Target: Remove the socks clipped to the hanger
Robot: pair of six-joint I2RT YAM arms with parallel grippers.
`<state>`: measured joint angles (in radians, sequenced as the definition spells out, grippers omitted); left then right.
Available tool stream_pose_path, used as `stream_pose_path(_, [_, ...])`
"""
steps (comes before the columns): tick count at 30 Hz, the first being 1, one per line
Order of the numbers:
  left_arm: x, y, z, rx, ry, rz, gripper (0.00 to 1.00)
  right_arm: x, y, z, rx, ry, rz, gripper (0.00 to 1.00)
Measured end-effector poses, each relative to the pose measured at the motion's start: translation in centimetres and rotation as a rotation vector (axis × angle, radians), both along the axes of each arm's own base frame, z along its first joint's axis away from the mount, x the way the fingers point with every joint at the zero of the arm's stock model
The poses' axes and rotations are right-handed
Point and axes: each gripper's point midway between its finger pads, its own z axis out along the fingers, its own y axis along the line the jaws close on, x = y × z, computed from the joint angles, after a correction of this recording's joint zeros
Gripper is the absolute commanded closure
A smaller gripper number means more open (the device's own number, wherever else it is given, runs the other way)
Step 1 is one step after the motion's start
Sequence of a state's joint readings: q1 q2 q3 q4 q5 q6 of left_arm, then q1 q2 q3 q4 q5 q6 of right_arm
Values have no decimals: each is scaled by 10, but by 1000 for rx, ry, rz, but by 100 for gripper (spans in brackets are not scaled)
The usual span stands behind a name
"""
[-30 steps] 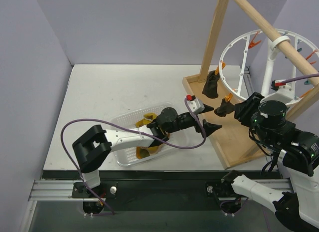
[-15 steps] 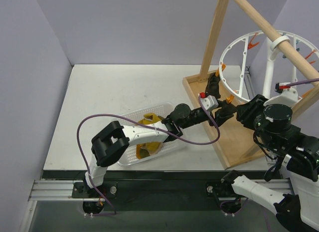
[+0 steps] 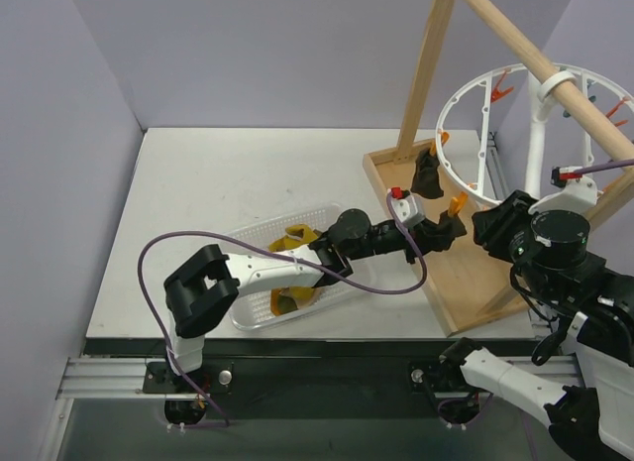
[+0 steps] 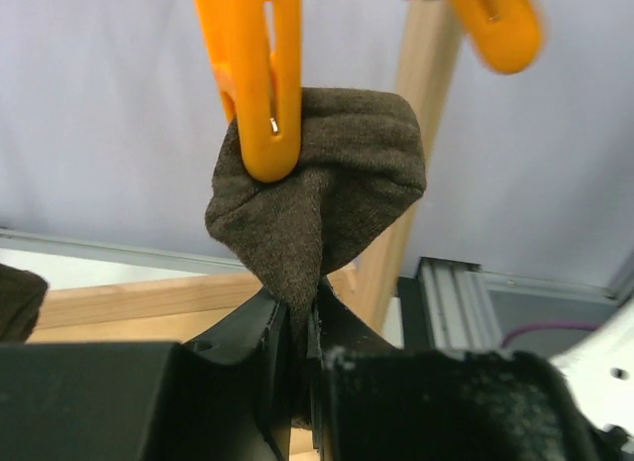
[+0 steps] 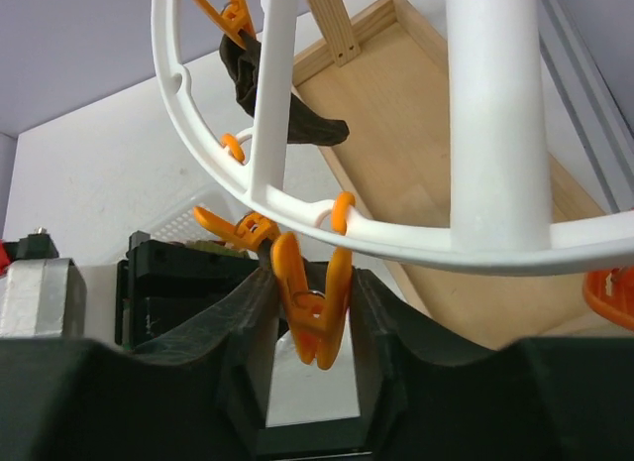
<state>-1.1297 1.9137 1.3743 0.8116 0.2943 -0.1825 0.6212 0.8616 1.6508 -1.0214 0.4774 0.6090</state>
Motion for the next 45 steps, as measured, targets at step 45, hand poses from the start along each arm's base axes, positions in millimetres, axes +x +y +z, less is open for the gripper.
stream_pose_path(45, [-99,38,53,-24,190,-396,90,9,41,16,88,-16,159,54])
